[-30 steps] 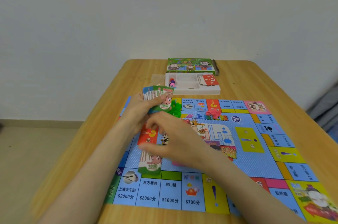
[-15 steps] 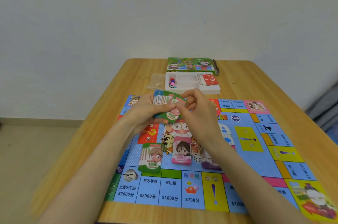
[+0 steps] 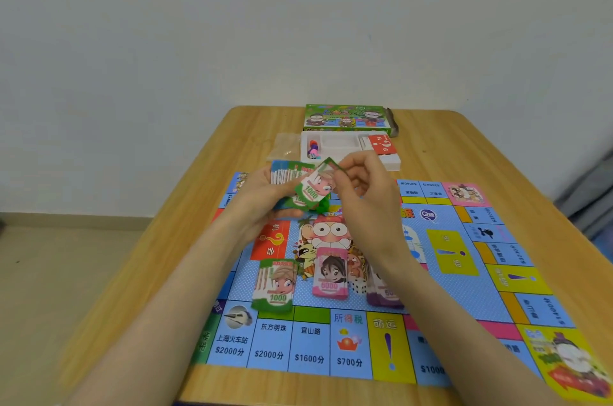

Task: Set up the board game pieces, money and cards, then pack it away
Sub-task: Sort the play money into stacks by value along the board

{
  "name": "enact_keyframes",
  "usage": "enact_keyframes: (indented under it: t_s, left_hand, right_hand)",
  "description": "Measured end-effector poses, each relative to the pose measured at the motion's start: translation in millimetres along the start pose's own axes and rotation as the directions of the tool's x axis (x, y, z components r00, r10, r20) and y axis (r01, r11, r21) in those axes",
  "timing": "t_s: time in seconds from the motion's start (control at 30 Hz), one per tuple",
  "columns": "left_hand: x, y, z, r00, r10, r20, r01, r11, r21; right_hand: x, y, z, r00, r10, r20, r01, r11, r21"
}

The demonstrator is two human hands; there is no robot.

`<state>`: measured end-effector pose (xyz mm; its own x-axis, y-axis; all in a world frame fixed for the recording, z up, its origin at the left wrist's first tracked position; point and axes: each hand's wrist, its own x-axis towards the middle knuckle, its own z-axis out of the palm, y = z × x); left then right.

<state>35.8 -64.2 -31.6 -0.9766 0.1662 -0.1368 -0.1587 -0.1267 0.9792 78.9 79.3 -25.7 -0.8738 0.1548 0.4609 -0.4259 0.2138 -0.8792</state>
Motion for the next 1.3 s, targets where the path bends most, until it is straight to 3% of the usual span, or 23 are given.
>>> enact_keyframes:
  t_s: [0.23, 0.33, 0.43, 0.57, 0.7, 0.87, 1.03, 1.3]
  left_hand:
    - [4, -2, -3, 0.999, 0.039, -0.003, -0.039, 0.999, -0.025]
    - [4, -2, -4, 0.999, 0.051, 0.006, -0.051, 0.997, -0.054]
    - [4, -2, -3, 0.999, 0.049, -0.006, -0.049, 0.998, -0.046]
    - [1, -1, -2, 0.999, 0.047, -0.026, -0.046, 0.999, 0.005]
    - [-1, 0, -2, 0.999, 0.037, -0.032, -0.037, 0.999, 0.001]
    - [-2, 1, -1, 0.999, 0.038, -0.027, -0.039, 0.999, -0.031]
    - [-2, 3, -3, 0.996, 0.080, -0.047, -0.081, 0.997, -0.016]
    - [-1, 2, -2, 0.996, 0.082, -0.046, -0.082, 0.997, -0.008]
  right_hand:
    - [-3, -5, 2, 0.921, 0.119, 0.371, -0.143, 0.989, 0.037]
    - [-5, -2, 4, 0.783, 0.152, 0.603, -0.092, 0.987, -0.129]
    - [-11, 5, 8, 0.680, 0.153, 0.717, 0.040, 0.969, -0.244]
    - [-18, 11, 13, 0.647, 0.112, 0.754, 0.177, 0.940, -0.291]
    - [-21, 15, 18, 0.617, 0.055, 0.785, 0.446, 0.798, -0.406]
    - [-21, 11, 15, 0.649, -0.006, 0.761, 0.522, 0.731, -0.439]
    - [-27, 3, 12, 0.571, -0.009, 0.821, 0.501, 0.796, -0.340]
    - [-30, 9, 14, 0.521, -0.034, 0.853, 0.612, 0.711, -0.346]
